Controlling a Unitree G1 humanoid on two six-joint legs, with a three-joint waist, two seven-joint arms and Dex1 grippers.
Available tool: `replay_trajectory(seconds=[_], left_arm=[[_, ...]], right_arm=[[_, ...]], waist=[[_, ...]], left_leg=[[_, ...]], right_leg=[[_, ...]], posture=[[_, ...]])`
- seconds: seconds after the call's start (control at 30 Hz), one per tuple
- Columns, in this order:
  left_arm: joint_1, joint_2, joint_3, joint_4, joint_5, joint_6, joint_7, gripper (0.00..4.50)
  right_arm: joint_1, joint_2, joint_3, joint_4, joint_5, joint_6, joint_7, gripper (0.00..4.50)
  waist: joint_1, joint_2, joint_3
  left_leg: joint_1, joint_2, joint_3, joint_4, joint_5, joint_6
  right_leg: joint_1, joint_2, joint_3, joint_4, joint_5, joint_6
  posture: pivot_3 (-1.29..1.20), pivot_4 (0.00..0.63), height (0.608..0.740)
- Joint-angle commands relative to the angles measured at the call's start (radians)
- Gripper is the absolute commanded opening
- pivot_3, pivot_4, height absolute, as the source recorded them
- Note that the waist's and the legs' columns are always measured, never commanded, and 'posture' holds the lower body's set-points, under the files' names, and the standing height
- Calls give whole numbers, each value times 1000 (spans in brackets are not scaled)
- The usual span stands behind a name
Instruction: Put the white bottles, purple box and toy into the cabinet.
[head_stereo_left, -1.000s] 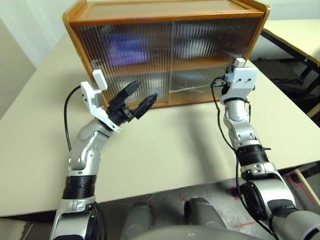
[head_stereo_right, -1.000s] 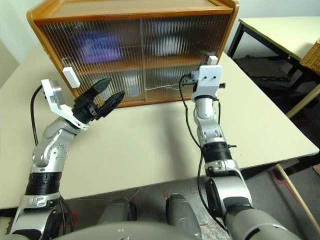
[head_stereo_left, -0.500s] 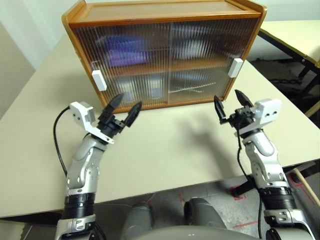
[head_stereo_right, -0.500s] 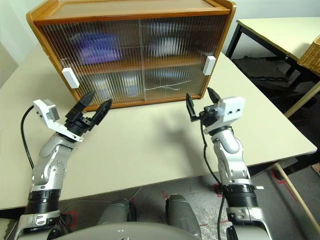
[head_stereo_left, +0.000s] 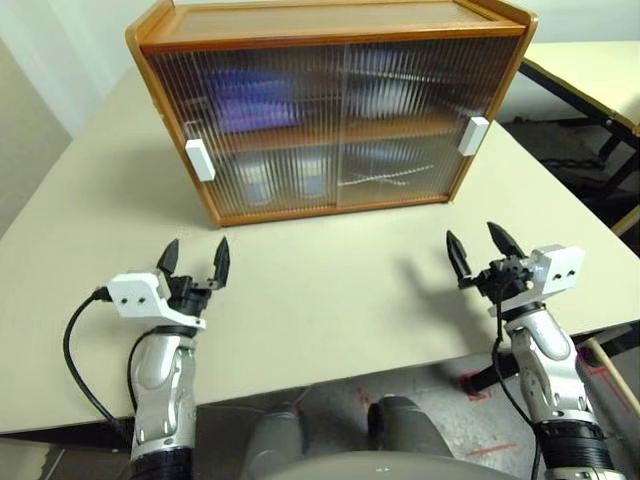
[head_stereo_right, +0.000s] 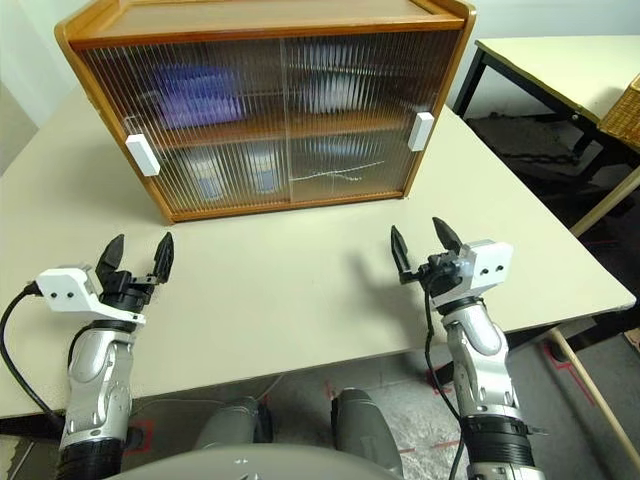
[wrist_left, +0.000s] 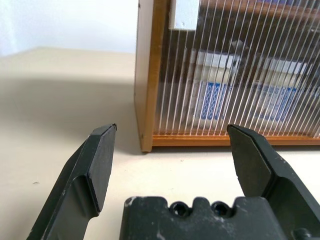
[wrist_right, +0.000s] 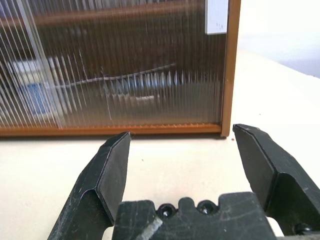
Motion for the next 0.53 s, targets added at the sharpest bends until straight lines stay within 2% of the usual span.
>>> replay_trajectory(seconds=[0.03, 0.53], left_arm=[[30, -8, -17, -30, 16, -10, 15, 4500], [71, -1, -44, -49, 29, -20, 32, 4500]], right_arm=[[1, 4, -4, -9, -4, -12, -3, 4434], [39, 8, 4, -32, 12, -11, 30, 4434]], waist=[[9, 0, 0], [13, 0, 0]], left_leg=[[0, 0, 0, 0, 0, 0], [0, 0, 1, 0, 0, 0]], right_leg=[[0, 0, 0, 0, 0, 0], [0, 0, 0, 0, 0, 3]], posture=[[84, 0, 740], [83, 0, 740]])
